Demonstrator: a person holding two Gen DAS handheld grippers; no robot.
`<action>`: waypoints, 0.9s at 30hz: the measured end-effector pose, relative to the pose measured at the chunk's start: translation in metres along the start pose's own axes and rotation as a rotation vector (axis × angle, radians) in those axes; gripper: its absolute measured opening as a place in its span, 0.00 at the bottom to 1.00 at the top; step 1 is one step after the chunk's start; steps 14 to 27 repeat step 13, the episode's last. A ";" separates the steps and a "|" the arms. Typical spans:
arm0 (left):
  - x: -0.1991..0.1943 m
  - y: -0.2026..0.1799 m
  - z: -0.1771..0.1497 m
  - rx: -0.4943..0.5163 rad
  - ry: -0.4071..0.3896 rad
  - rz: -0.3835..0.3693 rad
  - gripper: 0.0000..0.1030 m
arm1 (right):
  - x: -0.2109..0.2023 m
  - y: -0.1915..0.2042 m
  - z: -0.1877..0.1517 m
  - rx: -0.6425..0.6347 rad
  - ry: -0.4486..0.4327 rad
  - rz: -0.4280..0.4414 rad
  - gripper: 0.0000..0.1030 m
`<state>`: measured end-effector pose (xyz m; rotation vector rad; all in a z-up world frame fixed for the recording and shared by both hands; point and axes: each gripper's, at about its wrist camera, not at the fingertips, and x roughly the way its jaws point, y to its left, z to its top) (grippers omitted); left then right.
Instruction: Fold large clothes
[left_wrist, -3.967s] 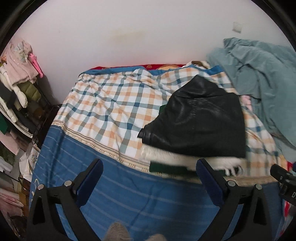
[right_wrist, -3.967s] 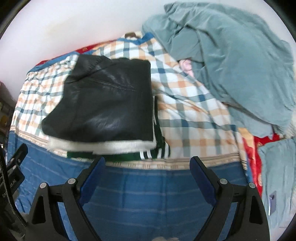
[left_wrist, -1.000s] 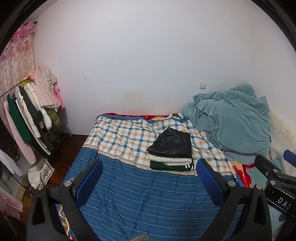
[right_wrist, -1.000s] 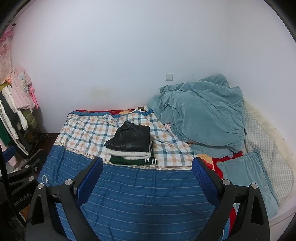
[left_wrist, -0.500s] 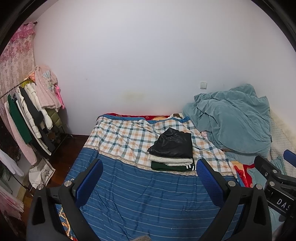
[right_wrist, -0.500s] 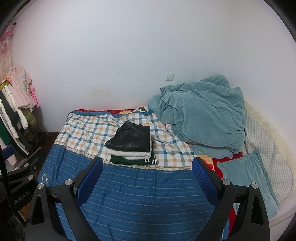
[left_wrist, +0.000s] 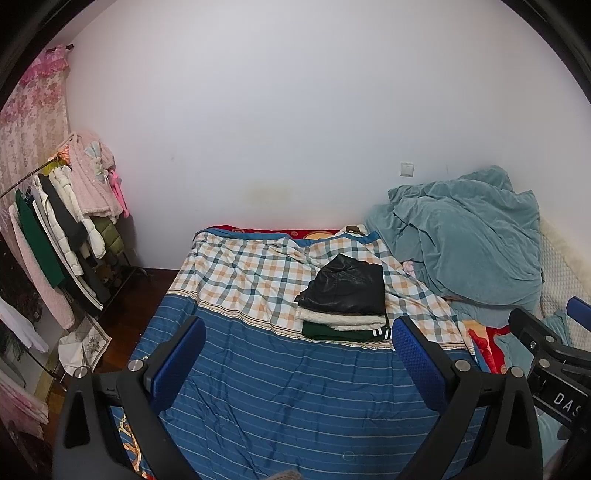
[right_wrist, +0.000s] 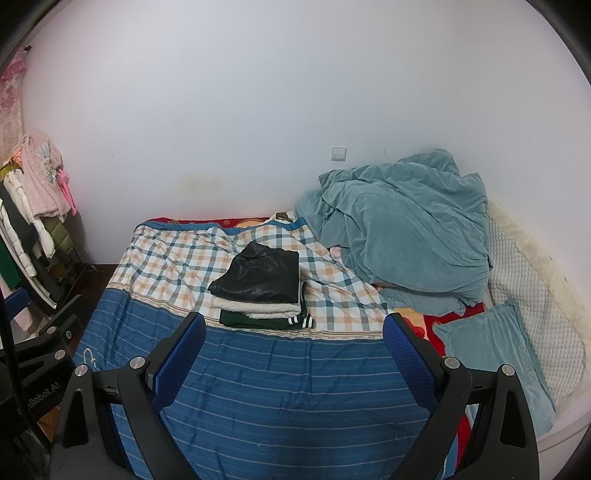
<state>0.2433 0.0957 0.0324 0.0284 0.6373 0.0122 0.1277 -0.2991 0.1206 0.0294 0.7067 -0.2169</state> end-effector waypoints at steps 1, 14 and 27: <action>0.000 0.000 0.000 0.000 0.000 0.001 1.00 | 0.000 0.000 0.000 0.000 -0.001 0.000 0.95; -0.003 0.008 -0.002 0.000 0.003 -0.001 1.00 | 0.005 -0.001 0.006 -0.007 0.008 0.003 0.95; -0.003 0.008 -0.002 0.000 0.003 -0.001 1.00 | 0.005 -0.001 0.006 -0.007 0.008 0.003 0.95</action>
